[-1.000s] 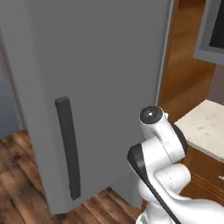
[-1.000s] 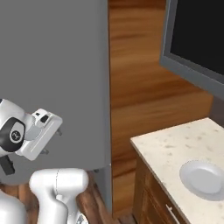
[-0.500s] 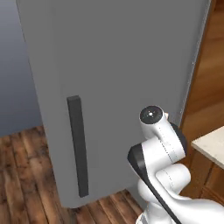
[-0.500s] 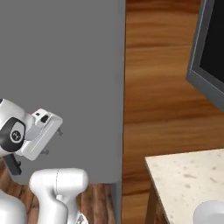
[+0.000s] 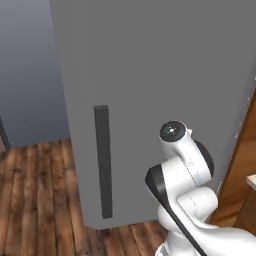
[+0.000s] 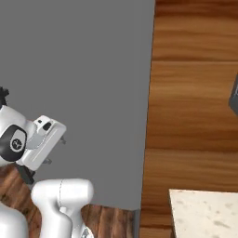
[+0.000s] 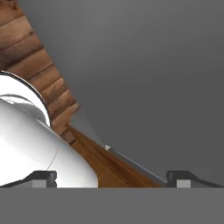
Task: Place the steak on the counter behind the older steak on the same shelf of the fridge to maintain FIFO order. Close the fridge door when finished.
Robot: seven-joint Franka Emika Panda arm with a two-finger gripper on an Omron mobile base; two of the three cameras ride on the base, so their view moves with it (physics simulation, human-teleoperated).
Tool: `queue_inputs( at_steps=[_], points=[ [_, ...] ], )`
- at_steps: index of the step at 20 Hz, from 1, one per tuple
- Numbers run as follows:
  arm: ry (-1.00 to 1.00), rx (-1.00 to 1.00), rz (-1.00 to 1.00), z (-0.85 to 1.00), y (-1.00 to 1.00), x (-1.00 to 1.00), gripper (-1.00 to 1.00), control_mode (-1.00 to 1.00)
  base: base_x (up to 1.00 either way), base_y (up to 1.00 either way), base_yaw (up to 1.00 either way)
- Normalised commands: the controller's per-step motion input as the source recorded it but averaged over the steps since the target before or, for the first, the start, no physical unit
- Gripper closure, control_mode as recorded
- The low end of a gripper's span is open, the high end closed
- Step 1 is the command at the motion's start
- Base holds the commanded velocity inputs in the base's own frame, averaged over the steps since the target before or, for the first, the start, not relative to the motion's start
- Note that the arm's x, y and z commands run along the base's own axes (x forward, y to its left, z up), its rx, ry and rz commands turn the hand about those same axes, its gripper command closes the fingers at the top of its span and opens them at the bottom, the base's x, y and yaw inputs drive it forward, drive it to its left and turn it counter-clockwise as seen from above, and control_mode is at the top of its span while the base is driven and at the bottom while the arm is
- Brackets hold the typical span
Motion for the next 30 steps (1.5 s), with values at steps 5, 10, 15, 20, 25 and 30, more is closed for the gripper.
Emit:
queue_inputs(
  at_steps=[5,10,15,20,25,30],
  points=[
    [0.00,0.00,0.00,0.00,0.00,0.00,-1.00,1.00,0.35,-0.29,0.35],
    [0.00,0.00,0.00,0.00,0.00,0.00,-1.00,1.00,0.39,-0.32,0.33],
    [0.00,0.00,0.00,0.00,0.00,0.00,-1.00,1.00,0.32,-0.34,0.28],
    [0.00,0.00,0.00,0.00,0.00,0.00,-1.00,1.00,0.19,-0.33,0.23],
    [0.00,0.00,0.00,0.00,0.00,0.00,-1.00,1.00,0.12,-0.15,0.13],
    [0.00,0.00,0.00,0.00,0.00,0.00,-1.00,1.00,0.11,-0.06,0.04]
  ],
)
